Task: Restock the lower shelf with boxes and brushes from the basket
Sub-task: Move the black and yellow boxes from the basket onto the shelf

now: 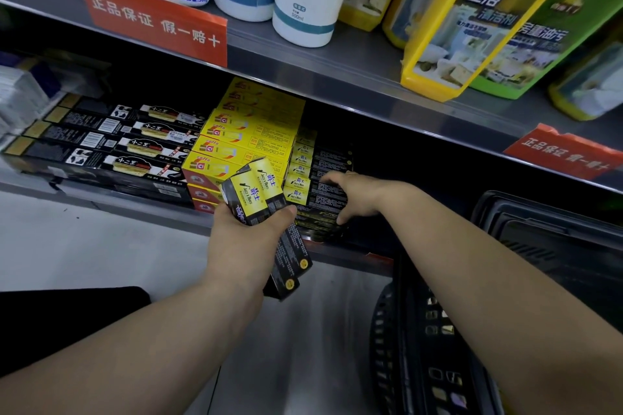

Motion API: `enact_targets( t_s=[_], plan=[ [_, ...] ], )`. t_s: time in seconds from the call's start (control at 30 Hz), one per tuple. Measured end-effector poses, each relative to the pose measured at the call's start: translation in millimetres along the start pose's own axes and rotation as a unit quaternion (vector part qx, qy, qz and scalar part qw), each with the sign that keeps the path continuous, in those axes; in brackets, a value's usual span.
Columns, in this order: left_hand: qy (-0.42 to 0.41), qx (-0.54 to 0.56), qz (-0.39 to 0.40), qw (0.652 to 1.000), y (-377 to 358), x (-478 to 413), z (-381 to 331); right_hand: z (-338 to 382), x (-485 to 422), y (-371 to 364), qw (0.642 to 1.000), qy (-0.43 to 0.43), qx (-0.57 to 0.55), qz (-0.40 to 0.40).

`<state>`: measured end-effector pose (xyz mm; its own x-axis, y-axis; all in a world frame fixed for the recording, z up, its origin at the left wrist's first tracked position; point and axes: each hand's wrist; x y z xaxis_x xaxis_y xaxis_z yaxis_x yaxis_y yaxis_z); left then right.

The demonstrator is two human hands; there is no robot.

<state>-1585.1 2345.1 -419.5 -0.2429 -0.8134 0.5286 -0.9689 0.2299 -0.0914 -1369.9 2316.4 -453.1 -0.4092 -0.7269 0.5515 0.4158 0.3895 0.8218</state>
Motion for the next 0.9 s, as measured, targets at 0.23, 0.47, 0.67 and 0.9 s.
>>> enact_targets(
  t_s=[0.23, 0.47, 0.67, 0.9],
  plan=[
    [0.005, 0.029, 0.009, 1.000, -5.4, 0.6, -6.8, 36.5, 52.8, 34.5, 0.935, 0.108, -0.336, 0.030],
    [0.039, 0.050, 0.024, 0.998, -8.8, 1.7, -10.0, 45.3, 77.7, 25.4, 0.905, 0.140, -0.385, 0.114],
    [0.058, 0.044, -0.002, 0.997, -9.0, -4.4, -10.1, -1.2, 40.1, 42.6, 0.985, 0.001, -0.107, -0.134],
    [0.077, 0.057, 0.000, 0.995, -12.5, -8.8, -7.1, -12.1, -14.1, 16.0, 0.994, 0.004, -0.046, -0.095]
  ],
)
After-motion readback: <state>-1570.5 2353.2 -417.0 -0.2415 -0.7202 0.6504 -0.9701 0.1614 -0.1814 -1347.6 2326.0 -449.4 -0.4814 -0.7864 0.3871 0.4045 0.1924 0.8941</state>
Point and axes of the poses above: each hand's wrist, its own x-axis away from the middle knuckle, its own y-axis out of the back of the hand, z = x × y, and after that the axes turned 6 degrees about -z, right-handed
